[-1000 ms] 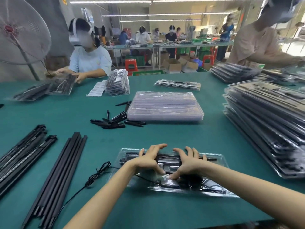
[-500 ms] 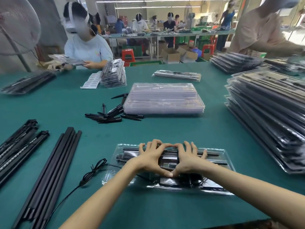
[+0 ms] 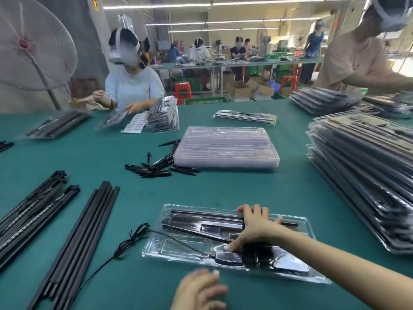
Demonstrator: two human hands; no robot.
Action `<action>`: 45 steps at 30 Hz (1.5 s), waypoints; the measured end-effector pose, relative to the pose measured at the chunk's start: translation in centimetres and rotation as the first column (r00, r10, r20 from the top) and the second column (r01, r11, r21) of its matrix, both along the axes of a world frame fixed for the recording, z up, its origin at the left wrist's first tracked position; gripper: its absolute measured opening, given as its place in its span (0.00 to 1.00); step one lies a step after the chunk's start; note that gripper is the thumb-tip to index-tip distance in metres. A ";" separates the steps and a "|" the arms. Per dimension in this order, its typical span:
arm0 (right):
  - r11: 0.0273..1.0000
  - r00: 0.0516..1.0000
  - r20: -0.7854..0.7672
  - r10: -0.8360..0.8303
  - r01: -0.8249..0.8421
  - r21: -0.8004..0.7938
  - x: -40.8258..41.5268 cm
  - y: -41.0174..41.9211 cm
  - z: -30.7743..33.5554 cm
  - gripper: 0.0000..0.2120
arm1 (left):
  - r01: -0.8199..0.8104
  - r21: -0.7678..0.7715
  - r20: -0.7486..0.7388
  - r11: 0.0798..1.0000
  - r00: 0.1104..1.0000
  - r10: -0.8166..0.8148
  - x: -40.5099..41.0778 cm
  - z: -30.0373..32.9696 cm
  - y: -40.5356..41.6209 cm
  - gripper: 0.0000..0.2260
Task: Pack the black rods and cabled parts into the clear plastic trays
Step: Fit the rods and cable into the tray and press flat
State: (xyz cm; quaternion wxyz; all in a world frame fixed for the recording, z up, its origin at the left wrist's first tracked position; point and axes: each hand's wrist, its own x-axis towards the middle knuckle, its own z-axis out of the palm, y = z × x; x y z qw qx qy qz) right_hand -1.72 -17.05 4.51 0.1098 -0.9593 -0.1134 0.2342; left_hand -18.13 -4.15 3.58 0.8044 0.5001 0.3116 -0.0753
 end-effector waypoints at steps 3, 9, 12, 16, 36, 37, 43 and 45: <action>0.998 1.000 0.004 0.029 -0.029 -0.050 -0.3 0.3 0.6 0.52 | 0.000 -0.166 -0.054 0.986 0.999 -0.009 -0.5 0.1 -1.2 0.09; 1.000 0.999 -0.039 0.014 -0.015 -0.024 -1.2 0.2 1.0 0.56 | -0.074 0.051 0.002 0.996 0.997 0.074 1.5 0.7 -1.4 0.12; 0.997 0.998 -0.052 -0.044 0.047 0.054 -2.1 0.6 1.0 0.55 | -0.145 0.201 0.106 0.969 0.986 0.126 2.2 -0.2 -1.5 0.14; 0.968 0.994 -0.072 -0.078 0.093 0.233 -3.0 0.7 1.3 0.46 | -0.214 0.171 0.198 0.962 0.964 0.179 2.3 -0.5 -0.4 0.15; 0.981 0.989 0.089 -0.118 0.102 0.162 -5.1 3.3 -1.4 0.51 | -0.288 0.549 0.137 0.785 0.957 0.256 2.4 -2.8 -0.5 0.10; 0.980 0.988 0.086 -0.128 0.113 0.165 -5.1 3.4 -1.4 0.51 | -0.300 0.549 0.141 0.780 0.953 0.267 2.5 -2.8 -0.5 0.11; 0.982 0.987 0.076 -0.145 0.134 0.134 -5.1 4.0 -1.1 0.51 | -0.314 0.556 0.148 0.770 0.949 0.280 2.9 -2.7 -0.9 0.10; 0.979 0.988 0.060 -0.146 0.135 0.155 -5.3 3.7 -1.0 0.51 | -0.285 0.551 0.129 0.785 0.958 0.257 2.7 -2.8 -0.5 0.13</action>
